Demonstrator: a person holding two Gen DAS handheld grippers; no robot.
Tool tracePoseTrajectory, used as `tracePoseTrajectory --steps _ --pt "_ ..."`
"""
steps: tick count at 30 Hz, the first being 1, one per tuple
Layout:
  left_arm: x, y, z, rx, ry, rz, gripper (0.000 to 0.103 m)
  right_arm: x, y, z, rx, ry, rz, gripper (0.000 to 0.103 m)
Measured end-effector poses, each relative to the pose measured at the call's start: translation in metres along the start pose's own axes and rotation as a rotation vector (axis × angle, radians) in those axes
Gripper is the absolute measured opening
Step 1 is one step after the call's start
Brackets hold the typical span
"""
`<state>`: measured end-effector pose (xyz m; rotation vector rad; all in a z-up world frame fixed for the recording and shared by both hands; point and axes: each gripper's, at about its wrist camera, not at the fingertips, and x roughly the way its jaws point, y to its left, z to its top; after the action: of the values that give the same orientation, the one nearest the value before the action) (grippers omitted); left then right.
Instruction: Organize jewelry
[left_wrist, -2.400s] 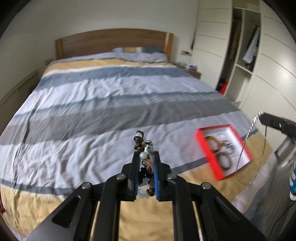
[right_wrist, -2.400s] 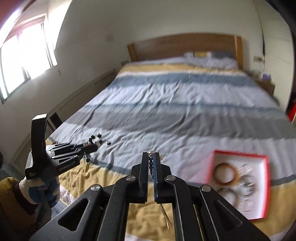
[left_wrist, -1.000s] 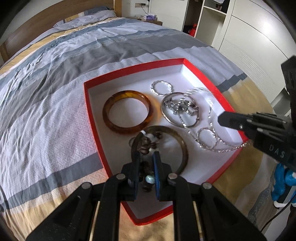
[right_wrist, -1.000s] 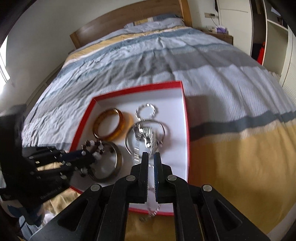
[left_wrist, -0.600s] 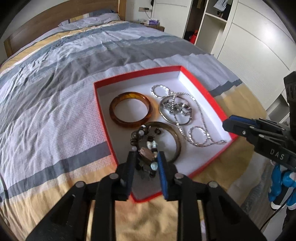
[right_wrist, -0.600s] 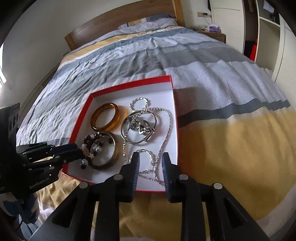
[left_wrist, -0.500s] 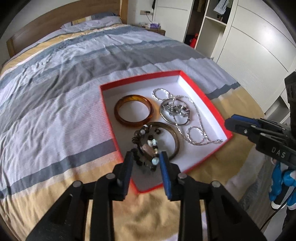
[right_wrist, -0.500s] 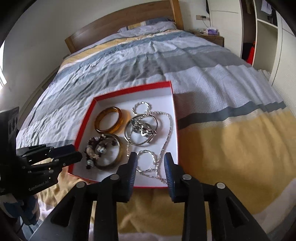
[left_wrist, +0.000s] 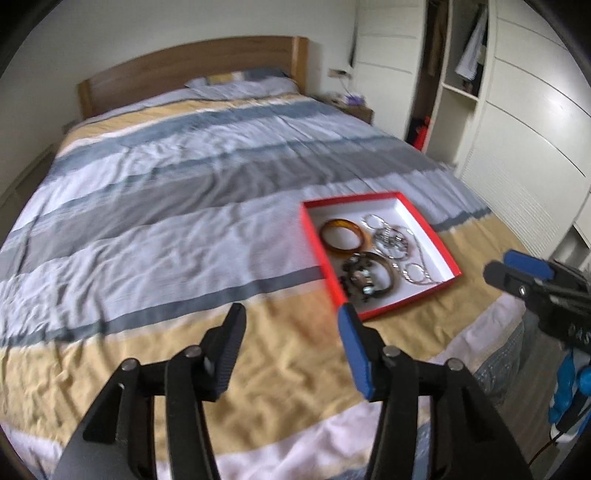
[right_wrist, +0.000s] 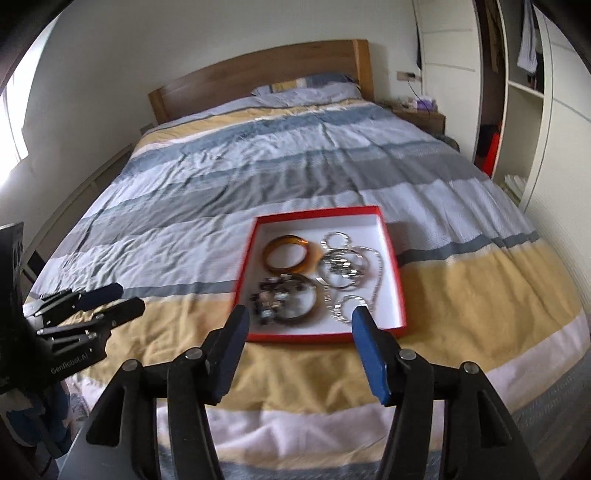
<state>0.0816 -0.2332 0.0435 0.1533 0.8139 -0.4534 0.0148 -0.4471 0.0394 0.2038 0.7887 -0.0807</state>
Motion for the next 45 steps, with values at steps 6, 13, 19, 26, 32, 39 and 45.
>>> tracePoseTrajectory --steps 6,13,19,26,32,39,45 --pt "-0.052 0.028 -0.026 -0.057 -0.072 0.098 0.058 -0.029 0.047 -0.02 -0.023 -0.052 -0.003 0.072" --pt "-0.095 0.052 -0.057 -0.105 -0.135 0.187 0.069 -0.048 0.085 -0.038 -0.048 -0.099 -0.028 0.09" --pt "-0.12 0.064 -0.073 -0.14 -0.179 0.23 0.07 -0.06 0.104 -0.049 -0.087 -0.129 -0.045 0.102" --pt "-0.135 0.068 -0.082 -0.153 -0.229 0.256 0.07 -0.064 0.116 -0.058 -0.132 -0.149 -0.048 0.102" --pt "-0.137 0.069 -0.086 -0.154 -0.252 0.281 0.07 -0.061 0.113 -0.061 -0.121 -0.159 -0.049 0.102" --pt "-0.127 0.074 -0.088 -0.153 -0.232 0.306 0.07 -0.047 0.108 -0.065 -0.111 -0.146 -0.064 0.102" --pt "-0.103 0.081 -0.093 -0.159 -0.167 0.302 0.07 -0.026 0.103 -0.069 -0.103 -0.096 -0.075 0.102"
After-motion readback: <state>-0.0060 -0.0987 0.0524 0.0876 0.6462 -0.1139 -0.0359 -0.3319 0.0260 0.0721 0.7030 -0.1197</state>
